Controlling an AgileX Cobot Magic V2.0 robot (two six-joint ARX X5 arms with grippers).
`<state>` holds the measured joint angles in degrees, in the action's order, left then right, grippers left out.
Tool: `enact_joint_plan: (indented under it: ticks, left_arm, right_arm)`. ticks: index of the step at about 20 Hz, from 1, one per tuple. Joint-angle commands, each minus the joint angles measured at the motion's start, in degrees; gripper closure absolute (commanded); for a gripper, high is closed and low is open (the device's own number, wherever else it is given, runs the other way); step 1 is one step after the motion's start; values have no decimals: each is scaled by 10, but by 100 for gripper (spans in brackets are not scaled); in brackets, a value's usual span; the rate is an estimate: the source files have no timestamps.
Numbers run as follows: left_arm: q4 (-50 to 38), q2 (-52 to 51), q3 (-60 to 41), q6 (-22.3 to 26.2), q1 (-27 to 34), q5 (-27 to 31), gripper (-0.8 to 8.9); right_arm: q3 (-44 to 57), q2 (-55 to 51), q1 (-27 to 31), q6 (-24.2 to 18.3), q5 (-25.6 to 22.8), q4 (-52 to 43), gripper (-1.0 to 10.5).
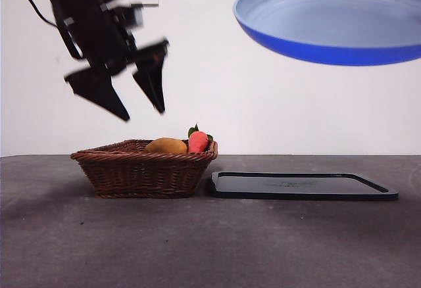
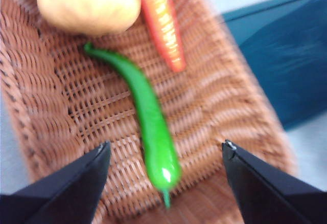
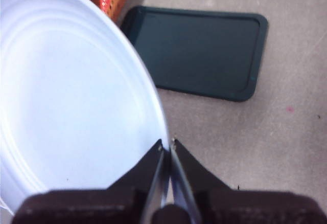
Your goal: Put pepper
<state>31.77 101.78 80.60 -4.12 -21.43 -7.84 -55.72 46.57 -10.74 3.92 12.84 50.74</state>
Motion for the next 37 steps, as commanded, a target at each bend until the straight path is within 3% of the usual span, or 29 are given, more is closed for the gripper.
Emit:
enact_joint_plan:
  ticks: [1,13,28,37]
  left_arm:
    - [-5,48,20,1,-4,3,437]
    - [-36,132,21,5,-27,40,443]
    - [-15,133,21,6,-38,47,705]
    - [-8,106,21,-6,-36,48,730]
  right_arm:
    - [-9,-1,-1,10,1,-7,941]
    - [-9,-1,-1,10,2,-7,941]
    - [-9,-1,-1,7,3,-7,941]
    - [-9,-1,-1,7,3,-7,941]
